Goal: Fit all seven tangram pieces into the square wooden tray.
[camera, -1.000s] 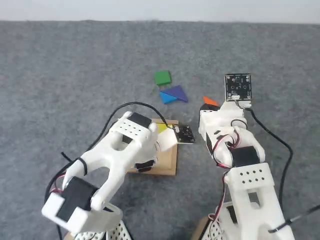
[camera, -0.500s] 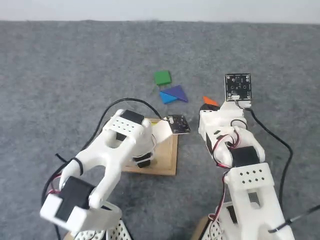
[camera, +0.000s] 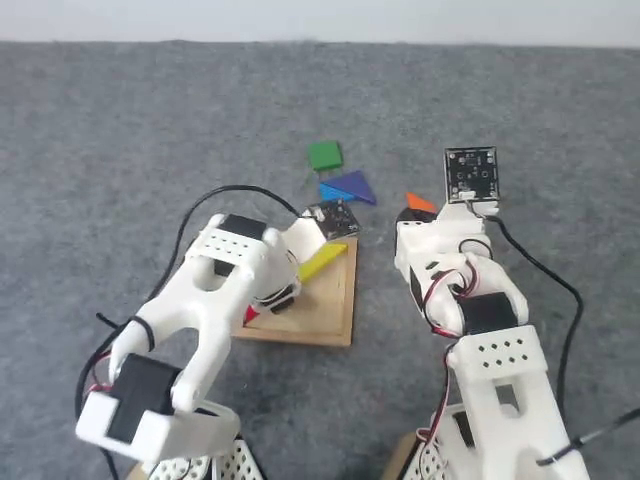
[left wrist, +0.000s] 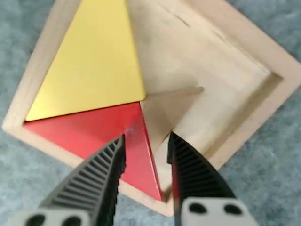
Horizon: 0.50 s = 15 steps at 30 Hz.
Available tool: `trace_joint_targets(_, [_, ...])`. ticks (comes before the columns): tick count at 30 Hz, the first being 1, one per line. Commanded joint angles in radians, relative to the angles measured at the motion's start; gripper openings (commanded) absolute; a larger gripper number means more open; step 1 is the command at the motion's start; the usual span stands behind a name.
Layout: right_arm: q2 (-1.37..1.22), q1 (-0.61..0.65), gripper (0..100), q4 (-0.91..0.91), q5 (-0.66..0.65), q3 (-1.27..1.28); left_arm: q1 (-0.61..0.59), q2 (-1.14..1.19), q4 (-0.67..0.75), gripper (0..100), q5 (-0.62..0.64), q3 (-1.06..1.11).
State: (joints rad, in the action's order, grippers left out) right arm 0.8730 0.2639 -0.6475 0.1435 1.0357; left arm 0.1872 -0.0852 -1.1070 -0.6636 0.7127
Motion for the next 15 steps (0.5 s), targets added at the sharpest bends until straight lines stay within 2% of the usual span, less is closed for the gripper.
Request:
trace_joint_targets(1, [0.038, 0.007, 0.6, -0.002, -0.017, -0.008, -0.014, -0.115, -0.009, 14, 0.017, -0.019])
trace_joint_targets(7, [0.036, 0.058, 0.6, -0.012, -0.068, -0.006, -0.081, -0.407, 0.002, 14, 0.086, 0.124])
trace_joint_targets(11, [0.035, 0.173, 0.6, -0.01, -0.158, 0.018, -0.192, -0.663, 0.137, 14, 0.224, 0.269])
trace_joint_targets(15, [-0.01, 0.26, 0.6, -0.012, -0.201, 0.023, -0.229, -0.888, 0.216, 14, 0.29, 0.424])
